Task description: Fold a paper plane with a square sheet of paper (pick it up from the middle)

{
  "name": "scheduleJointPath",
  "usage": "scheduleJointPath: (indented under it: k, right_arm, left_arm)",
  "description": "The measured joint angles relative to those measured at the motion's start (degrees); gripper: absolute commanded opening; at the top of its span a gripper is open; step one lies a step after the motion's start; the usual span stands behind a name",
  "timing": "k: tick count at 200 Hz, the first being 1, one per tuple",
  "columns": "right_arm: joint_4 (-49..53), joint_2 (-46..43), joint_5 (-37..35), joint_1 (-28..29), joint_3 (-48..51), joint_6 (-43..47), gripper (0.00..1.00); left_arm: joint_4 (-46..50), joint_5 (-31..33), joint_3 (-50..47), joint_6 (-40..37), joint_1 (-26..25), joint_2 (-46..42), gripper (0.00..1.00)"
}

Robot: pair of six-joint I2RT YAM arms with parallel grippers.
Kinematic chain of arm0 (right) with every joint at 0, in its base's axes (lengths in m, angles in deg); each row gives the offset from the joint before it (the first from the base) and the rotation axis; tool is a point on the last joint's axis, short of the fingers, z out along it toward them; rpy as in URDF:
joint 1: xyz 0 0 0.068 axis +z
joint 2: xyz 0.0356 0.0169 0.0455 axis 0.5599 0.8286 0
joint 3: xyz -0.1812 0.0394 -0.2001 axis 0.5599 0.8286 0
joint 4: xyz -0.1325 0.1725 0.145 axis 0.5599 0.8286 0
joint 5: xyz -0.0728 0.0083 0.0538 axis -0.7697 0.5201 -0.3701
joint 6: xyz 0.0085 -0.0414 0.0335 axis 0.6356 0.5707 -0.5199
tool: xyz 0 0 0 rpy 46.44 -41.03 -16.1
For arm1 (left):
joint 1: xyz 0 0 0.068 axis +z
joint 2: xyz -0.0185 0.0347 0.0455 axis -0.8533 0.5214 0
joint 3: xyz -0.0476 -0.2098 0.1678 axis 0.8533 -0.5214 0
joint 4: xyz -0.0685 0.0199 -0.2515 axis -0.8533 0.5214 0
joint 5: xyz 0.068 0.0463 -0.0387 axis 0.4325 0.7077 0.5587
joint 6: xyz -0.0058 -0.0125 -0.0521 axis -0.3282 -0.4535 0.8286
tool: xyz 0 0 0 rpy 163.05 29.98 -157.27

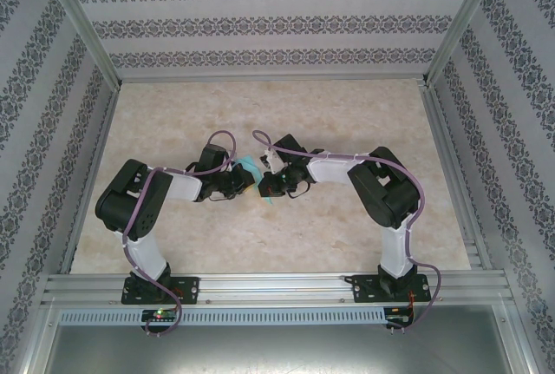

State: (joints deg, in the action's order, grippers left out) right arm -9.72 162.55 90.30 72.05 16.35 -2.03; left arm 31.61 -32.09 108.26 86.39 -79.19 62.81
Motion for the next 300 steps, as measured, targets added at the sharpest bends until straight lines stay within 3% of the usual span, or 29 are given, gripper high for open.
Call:
scheduleJointPath:
  k: [80,164,205,266,300]
  right_arm:
    - [-1.51,0.0,1.99,-0.76,2.34,0.98,0.03]
    - [-6.12,-5.77,3.26,-2.25,12.02,1.99,0.03]
    - [-3.21,-9.11,3.17,-2.64,14.93,2.01,0.04]
    - [0.28,-12.15,2.97,-1.46,9.77,2.34,0.04]
    - [-2.01,-7.3,2.25,-0.98,4.07,1.16,0.02]
  left_arm:
    - [3.08,0.81,0.94,-0.7,-0.09,-0.39,0.0]
    - [5.05,1.4,1.57,-1.68,-0.44,-0.66,0.0]
    - [5.25,1.42,1.7,-1.84,-0.44,-0.66,0.0]
    - [5.44,1.38,1.79,-2.45,-0.44,-0.66,0.0]
    - [5.44,1.29,1.81,-2.62,-0.44,-0.66,0.0]
